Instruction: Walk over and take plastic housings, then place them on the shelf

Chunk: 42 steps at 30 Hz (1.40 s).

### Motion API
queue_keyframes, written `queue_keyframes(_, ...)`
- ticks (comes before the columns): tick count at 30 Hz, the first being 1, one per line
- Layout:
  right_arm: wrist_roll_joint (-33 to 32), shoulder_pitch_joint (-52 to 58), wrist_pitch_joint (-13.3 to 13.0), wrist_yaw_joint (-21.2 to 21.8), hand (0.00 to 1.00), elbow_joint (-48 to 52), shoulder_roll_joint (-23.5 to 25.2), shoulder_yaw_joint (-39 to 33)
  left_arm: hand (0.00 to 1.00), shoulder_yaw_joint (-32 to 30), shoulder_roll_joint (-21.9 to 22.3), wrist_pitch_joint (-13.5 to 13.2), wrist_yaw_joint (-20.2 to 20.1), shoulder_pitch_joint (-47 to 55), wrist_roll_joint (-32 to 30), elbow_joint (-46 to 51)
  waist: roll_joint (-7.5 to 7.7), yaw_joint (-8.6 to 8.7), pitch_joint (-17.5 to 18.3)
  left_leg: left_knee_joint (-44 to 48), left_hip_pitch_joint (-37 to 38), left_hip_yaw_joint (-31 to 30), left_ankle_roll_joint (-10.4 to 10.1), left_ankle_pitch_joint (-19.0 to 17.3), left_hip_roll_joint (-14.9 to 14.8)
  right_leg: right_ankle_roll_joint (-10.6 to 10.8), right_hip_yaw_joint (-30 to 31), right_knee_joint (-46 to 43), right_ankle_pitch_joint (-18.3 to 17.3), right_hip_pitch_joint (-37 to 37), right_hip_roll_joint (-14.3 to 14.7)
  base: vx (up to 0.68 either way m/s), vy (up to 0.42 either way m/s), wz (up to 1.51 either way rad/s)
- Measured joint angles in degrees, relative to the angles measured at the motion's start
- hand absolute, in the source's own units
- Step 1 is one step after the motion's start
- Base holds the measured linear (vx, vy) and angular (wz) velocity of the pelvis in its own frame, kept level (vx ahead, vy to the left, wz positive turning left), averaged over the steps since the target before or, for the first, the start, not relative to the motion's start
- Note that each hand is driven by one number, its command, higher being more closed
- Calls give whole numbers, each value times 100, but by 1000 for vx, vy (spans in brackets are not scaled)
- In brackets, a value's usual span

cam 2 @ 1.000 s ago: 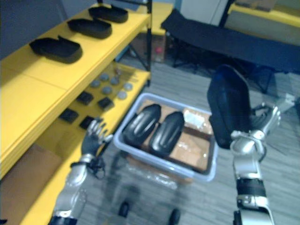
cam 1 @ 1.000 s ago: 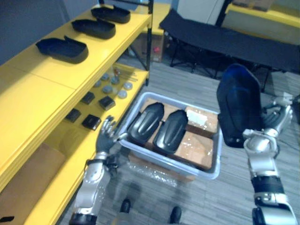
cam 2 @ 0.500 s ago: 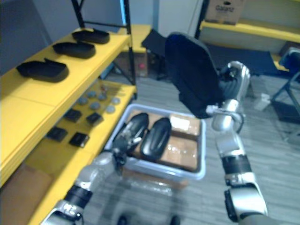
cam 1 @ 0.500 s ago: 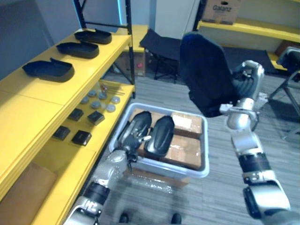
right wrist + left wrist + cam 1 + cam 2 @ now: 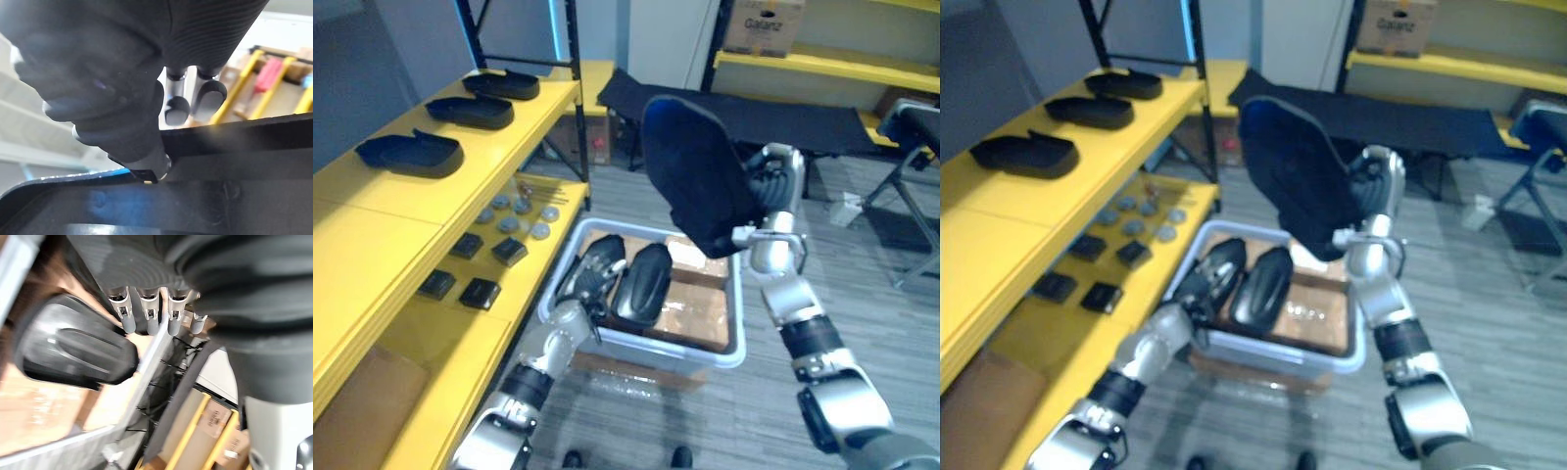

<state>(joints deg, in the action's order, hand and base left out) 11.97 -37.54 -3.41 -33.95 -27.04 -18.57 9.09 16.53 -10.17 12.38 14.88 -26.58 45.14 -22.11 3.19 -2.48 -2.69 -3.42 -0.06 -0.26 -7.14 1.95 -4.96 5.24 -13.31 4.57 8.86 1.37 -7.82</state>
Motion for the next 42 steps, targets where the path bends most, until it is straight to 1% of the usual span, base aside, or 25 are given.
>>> queue_keyframes(3, -64, -15, 3, 5, 100, -245, 147, 40, 0, 1, 96, -102, -3, -181, 1, 13, -17, -3, 11, 0, 2, -68, -1, 8, 1, 0, -62, 3, -1, -38, -1, -5, -16, 10)
queue_keyframes(5, -107, -83, 4, 7, 100, -363, 178, 203, 0, 7, 180, -200, -7, -181, 1, 13, -52, -13, 31, 1, 1, -71, 0, 8, 5, 0, -64, 3, -1, -38, -5, 0, 0, 0)
queue_keyframes(7, -111, -116, 4, 9, 100, -401, 217, 247, 0, 43, 211, -231, -13, -182, 0, 13, -64, -14, 38, 3, 1, -74, 0, 8, 3, 0, -65, 4, -1, -39, -2, 0, 0, 0)
queue_keyframes(12, -222, -161, 4, 8, 100, -601, 298, 345, 0, 244, 276, -248, -35, -207, -59, 15, -75, -31, 45, 8, -1, -80, 0, 8, 4, 0, -69, 4, -1, -41, -4, 0, 0, 0)
queue_keyframes(17, -225, -199, 8, 24, 100, -744, 363, 408, 0, 329, 400, -243, -34, -265, -305, 50, -75, -38, 45, 11, -3, -85, 0, 8, 4, 0, -74, 4, -1, -42, -3, 0, 0, 0)
queue_keyframes(18, -226, -230, 23, 30, 100, -745, 372, 412, 0, 412, 401, -242, -35, -265, -328, 73, -75, -37, 45, 12, -3, -86, 0, 8, 4, 0, -74, 4, -1, -42, -2, 0, 0, 0)
queue_keyframes(19, -227, -286, 92, 33, 100, -744, 376, 430, 0, 490, 401, -234, -38, -265, -346, 76, -76, -38, 45, 14, -4, -86, 0, 8, 4, 0, -74, 4, -1, -43, -2, 0, 0, 0)
queue_keyframes(23, -311, -414, 209, 32, 100, -745, 410, 640, 0, 508, 460, -228, -108, -265, -349, 79, -76, -45, 44, 36, -8, -93, -1, 6, 4, 0, -78, 4, -1, -51, -3, 0, 0, 0)
queue_keyframes(27, -351, -414, 219, 30, 100, -770, 537, 645, 0, 730, 477, -229, -171, -265, -350, 103, -77, -70, 44, 106, -50, -107, 10, -10, 11, 0, -91, 4, -1, -52, -10, 0, 0, 0)
queue_keyframes(31, -480, -418, 220, 5, 100, -785, 550, 648, 0, 747, 530, -229, -167, -265, -357, 110, -79, -81, 43, 138, -75, -124, 10, -10, 11, 0, -105, 4, -1, -49, -10, -4, 0, 1)
queue_keyframes(34, -599, -430, 220, -19, 100, -825, 551, 666, 0, 830, 525, -249, -105, -265, -571, 109, -79, -81, 43, 162, -90, -130, 10, -11, 11, -4, -112, 4, 1, -50, -10, 0, 0, 0)
queue_keyframes(37, -701, -473, 220, -98, 100, -950, 594, 675, 0, 910, 527, -291, 13, -265, -642, 108, -80, -80, 42, 174, -97, -145, 9, -10, 9, -8, -129, 4, 4, -55, -7, 0, 0, 0)
queue_keyframes(38, -738, -489, 220, -122, 100, -966, 614, 676, 0, 910, 527, -334, 39, -265, -736, 107, -82, -80, 41, 177, -98, -150, 9, -10, 8, -10, -137, 4, 5, -58, -6, 0, 0, 0)
queue_keyframes(42, -933, -513, 220, -177, 100, -984, 673, 710, 0, 910, 545, -451, 177, -265, -750, 106, -83, -67, 40, 183, -97, -235, 6, -7, 8, -21, -225, 5, -3, -118, -5, -2, -17, 10)
